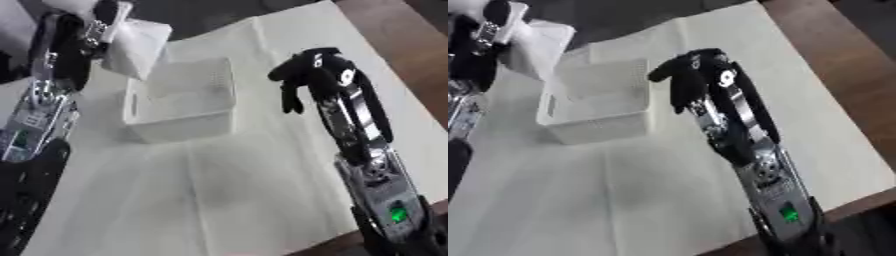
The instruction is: Pick up objects on the table and place them in the box.
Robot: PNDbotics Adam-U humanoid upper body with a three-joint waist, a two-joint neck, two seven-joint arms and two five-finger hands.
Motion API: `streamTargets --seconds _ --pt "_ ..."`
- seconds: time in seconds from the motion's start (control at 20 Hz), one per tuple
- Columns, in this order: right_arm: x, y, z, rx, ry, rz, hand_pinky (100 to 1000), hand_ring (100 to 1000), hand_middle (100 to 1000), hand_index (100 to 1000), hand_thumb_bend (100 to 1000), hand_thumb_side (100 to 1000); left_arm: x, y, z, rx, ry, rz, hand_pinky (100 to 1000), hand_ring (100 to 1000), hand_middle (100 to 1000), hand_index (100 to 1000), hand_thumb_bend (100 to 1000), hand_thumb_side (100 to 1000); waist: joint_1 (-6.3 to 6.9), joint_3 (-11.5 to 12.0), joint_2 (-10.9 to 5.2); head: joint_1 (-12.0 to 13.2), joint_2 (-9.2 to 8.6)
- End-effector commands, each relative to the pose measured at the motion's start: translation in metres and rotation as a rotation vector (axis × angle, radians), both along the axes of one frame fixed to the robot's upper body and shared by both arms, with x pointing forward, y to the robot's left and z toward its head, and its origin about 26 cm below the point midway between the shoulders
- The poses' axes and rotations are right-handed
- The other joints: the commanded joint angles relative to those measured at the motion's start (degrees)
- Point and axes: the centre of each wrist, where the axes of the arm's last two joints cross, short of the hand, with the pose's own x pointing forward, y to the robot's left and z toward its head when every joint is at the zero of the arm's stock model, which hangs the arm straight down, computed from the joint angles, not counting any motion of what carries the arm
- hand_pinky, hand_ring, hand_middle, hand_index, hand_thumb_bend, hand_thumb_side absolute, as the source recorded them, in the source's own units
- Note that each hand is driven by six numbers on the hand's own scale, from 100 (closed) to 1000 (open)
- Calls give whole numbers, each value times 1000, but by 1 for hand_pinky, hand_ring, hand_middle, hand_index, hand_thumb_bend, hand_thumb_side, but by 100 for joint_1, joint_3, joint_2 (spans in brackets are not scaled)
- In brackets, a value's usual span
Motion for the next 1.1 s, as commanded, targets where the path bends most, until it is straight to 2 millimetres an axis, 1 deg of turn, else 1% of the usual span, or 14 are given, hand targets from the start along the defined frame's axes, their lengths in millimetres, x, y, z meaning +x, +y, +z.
streamTargets --seconds 0.05,0.1,0.25,0.55,0.6,0.65,0.9,1.1 --pt "0 1 6 -4 -25 17 100 275 326 644 100 888 8 4 4 32 -66 -1 100 143 125 299 100 418 -23 -16 -46 39 -41" --pt "-1 2 7 -6 -26 20 100 276 326 644 100 887 10 6 1 42 -76 5 100 139 123 297 100 422 -22 -33 -42 36 -41" --pt "-1 2 7 -9 -28 25 100 275 325 646 100 887 18 10 -10 77 -87 19 100 177 147 317 100 407 -16 -90 -35 9 -41" --pt "-1 3 8 -12 -32 34 100 274 324 644 100 888 26 22 -34 158 -84 63 100 200 160 328 100 394 -12 -161 -9 -127 -41" --pt "-1 4 9 -11 -36 39 100 274 324 644 100 884 27 25 -38 171 -81 73 100 200 160 328 100 315 -19 -180 5 -147 -41" --pt "-1 5 10 -11 -39 43 100 274 324 644 100 889 28 27 -42 181 -76 82 100 204 164 332 100 399 -23 -199 16 -155 -41" --pt "-1 5 10 -15 -37 48 100 274 323 644 100 888 34 38 -62 231 -23 130 100 205 164 333 100 400 -11 -247 2 -172 -41" --pt "-2 5 9 -17 -35 52 100 274 323 644 100 888 38 40 -69 248 -14 139 100 231 190 359 100 415 -5 -246 -8 -176 -41"
